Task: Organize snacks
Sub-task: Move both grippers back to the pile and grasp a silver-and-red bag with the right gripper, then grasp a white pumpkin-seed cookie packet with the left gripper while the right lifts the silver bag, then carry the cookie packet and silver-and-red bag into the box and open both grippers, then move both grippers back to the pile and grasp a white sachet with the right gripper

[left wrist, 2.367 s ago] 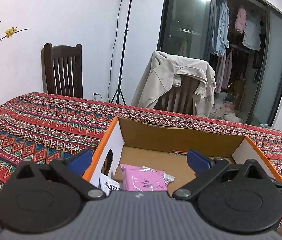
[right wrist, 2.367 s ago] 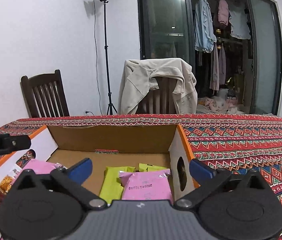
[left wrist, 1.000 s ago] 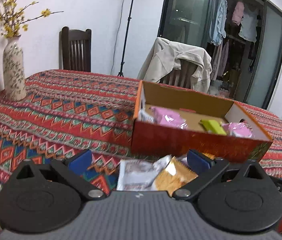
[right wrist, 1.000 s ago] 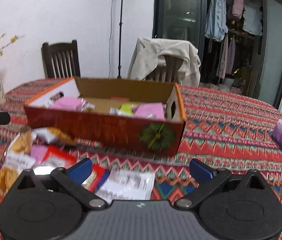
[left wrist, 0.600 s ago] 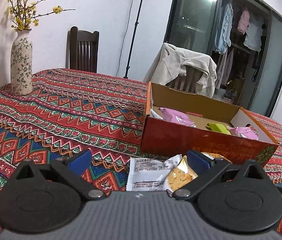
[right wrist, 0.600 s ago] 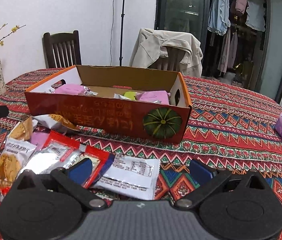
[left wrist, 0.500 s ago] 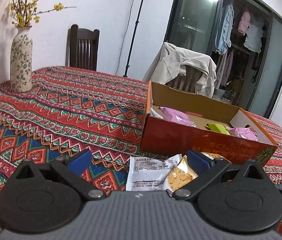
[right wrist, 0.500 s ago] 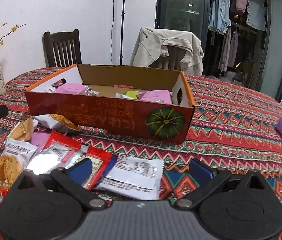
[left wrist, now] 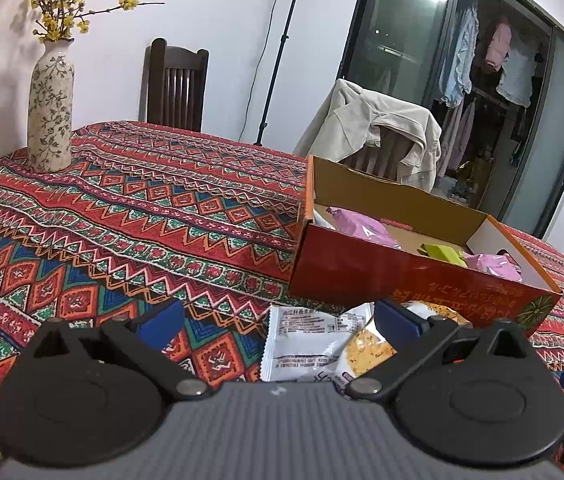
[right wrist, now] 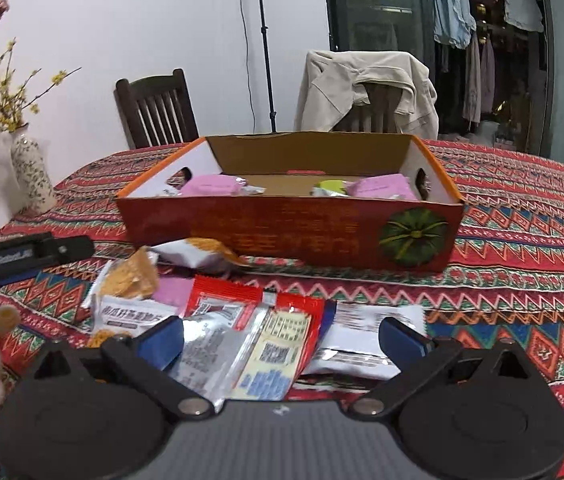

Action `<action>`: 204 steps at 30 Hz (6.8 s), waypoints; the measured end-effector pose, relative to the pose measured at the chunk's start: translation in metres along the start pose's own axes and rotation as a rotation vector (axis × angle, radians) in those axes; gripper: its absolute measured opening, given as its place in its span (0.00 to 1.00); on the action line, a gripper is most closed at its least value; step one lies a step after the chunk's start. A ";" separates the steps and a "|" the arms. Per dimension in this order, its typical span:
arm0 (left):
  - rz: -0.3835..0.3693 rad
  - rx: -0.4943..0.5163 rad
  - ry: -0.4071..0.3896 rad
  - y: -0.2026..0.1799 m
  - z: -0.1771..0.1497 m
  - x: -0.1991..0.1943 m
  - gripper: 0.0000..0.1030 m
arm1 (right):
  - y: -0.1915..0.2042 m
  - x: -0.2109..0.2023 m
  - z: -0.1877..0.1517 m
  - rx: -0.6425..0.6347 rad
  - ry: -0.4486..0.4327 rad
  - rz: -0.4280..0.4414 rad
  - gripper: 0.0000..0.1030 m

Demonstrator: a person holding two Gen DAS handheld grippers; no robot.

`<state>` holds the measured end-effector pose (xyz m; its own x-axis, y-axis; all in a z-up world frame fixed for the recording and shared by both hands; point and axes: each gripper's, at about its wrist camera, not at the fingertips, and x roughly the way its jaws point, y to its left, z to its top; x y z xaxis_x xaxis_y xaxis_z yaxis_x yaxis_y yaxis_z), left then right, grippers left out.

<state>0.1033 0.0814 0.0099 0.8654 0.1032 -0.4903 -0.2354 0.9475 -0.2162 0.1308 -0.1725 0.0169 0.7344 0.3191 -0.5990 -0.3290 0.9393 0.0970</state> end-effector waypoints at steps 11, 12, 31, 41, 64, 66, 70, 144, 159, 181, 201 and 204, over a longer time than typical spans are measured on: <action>0.007 -0.007 -0.001 0.002 0.000 -0.004 1.00 | 0.009 -0.017 0.001 0.052 -0.041 -0.014 1.00; 0.015 -0.005 0.005 0.001 0.000 -0.005 1.00 | 0.011 -0.018 0.002 0.045 -0.041 -0.012 1.00; 0.026 0.014 0.033 0.014 -0.008 -0.035 1.00 | 0.018 -0.004 -0.024 0.051 0.063 0.012 0.58; 0.001 0.041 0.060 -0.008 -0.013 -0.039 1.00 | -0.009 -0.034 -0.022 0.086 -0.067 -0.015 0.55; 0.012 0.050 0.232 -0.063 -0.047 -0.013 0.98 | -0.049 -0.045 -0.039 0.125 -0.129 -0.012 0.55; 0.015 0.053 0.236 -0.063 -0.049 -0.013 0.95 | -0.048 -0.044 -0.040 0.120 -0.129 -0.009 0.55; 0.019 0.066 0.227 -0.063 -0.050 -0.013 0.84 | -0.047 -0.043 -0.041 0.112 -0.125 -0.005 0.55; 0.028 0.091 -0.089 -0.112 0.098 0.096 0.52 | -0.062 0.081 0.127 0.025 -0.296 -0.087 0.55; 0.035 0.107 -0.123 -0.107 0.083 0.106 0.88 | -0.073 0.097 0.113 0.071 -0.245 -0.075 1.00; 0.027 0.057 -0.153 -0.105 0.101 0.066 1.00 | -0.066 0.055 0.114 0.063 -0.291 -0.074 1.00; 0.003 0.152 -0.127 -0.084 0.070 -0.013 1.00 | -0.055 -0.013 0.065 0.016 -0.211 -0.060 1.00; -0.003 0.165 -0.117 -0.079 0.055 -0.021 1.00 | -0.052 -0.018 0.048 0.014 -0.186 -0.053 1.00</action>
<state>0.1280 0.0210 0.0840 0.9138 0.1257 -0.3862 -0.1657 0.9836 -0.0718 0.1634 -0.2213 0.0606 0.8481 0.2855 -0.4463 -0.2796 0.9567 0.0807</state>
